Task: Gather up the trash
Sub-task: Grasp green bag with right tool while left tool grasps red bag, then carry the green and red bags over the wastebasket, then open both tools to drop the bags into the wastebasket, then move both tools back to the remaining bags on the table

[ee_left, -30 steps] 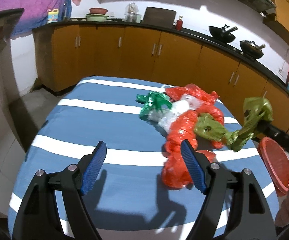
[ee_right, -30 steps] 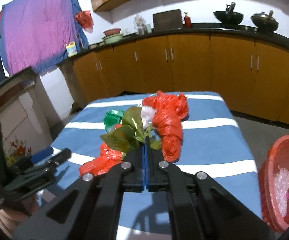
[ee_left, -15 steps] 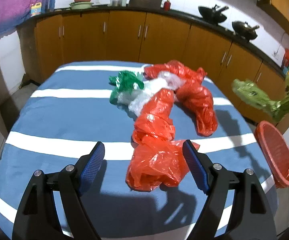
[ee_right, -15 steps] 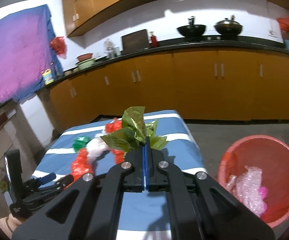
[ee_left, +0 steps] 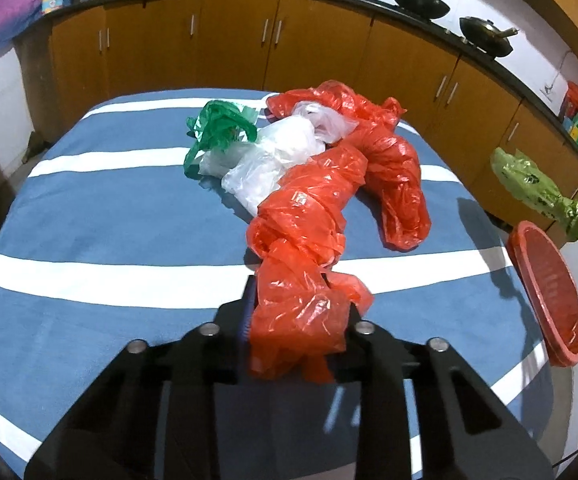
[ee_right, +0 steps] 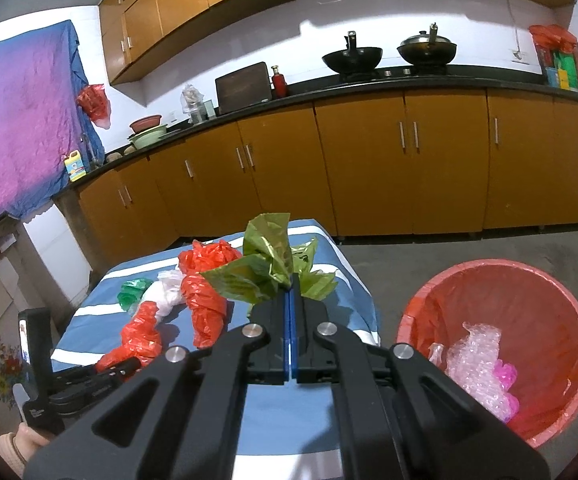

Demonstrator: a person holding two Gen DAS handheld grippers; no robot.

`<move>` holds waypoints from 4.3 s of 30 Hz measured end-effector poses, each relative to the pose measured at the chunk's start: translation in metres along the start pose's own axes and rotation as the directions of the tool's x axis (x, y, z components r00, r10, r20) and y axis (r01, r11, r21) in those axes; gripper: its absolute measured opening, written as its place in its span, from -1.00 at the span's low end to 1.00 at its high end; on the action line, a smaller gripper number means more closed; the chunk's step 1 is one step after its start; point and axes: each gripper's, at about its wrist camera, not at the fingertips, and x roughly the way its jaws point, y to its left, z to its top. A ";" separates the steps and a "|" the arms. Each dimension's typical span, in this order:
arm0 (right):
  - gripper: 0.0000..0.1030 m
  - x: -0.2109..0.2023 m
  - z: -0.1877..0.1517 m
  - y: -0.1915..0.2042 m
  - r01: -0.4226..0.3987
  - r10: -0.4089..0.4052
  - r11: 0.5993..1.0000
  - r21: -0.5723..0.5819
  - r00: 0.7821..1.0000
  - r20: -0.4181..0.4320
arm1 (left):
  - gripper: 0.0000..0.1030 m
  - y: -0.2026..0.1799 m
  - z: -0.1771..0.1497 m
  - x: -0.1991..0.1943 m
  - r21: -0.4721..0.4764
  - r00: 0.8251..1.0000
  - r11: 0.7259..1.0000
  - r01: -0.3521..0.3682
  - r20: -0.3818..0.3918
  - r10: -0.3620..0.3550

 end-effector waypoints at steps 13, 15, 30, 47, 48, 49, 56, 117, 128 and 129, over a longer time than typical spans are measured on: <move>-0.96 -0.023 0.000 -0.021 0.040 -0.042 0.999 0.032 0.998 0.039 | -0.58 -0.029 0.021 -0.049 0.037 0.989 0.996 0.079 0.125 -0.083; -0.96 -0.028 0.001 -0.028 0.053 -0.055 0.998 0.040 0.997 0.047 | -0.58 -0.041 0.024 -0.055 0.055 0.984 0.993 0.101 0.139 -0.108; -0.96 -0.075 -0.001 -0.101 0.217 -0.226 0.971 0.095 0.970 0.092 | -0.58 -0.150 0.026 -0.061 0.225 0.949 0.941 0.252 0.134 -0.286; -0.96 -0.095 -0.017 -0.168 0.321 -0.336 0.933 0.164 0.939 0.077 | -0.58 -0.259 0.009 -0.038 0.358 0.917 0.862 0.358 0.040 -0.397; -0.96 -0.095 -0.017 -0.172 0.324 -0.340 0.931 0.168 0.937 0.075 | -0.58 -0.262 0.008 -0.036 0.362 0.916 0.859 0.362 0.032 -0.400; -0.96 -0.094 -0.018 -0.175 0.326 -0.342 0.930 0.171 0.937 0.074 | -0.58 -0.266 0.005 -0.035 0.367 0.916 0.856 0.364 0.027 -0.401; -0.96 -0.090 -0.021 -0.189 0.332 -0.350 0.924 0.190 0.934 0.068 | -0.58 -0.293 -0.002 -0.017 0.397 0.914 0.835 0.380 -0.020 -0.406; 0.37 0.125 -0.033 0.092 -0.099 0.072 0.987 -0.130 0.978 -0.197 | 0.59 0.079 0.043 -0.015 -0.066 0.939 0.974 -0.218 0.256 0.228; 0.42 0.178 -0.038 0.114 -0.041 -0.014 0.980 -0.194 0.961 -0.275 | 0.74 0.089 0.055 -0.006 -0.117 0.940 0.979 -0.165 0.281 0.192; 0.42 0.181 -0.038 0.115 -0.041 -0.015 0.980 -0.196 0.960 -0.278 | 0.74 0.090 0.055 -0.004 -0.119 0.941 0.980 -0.159 0.282 0.187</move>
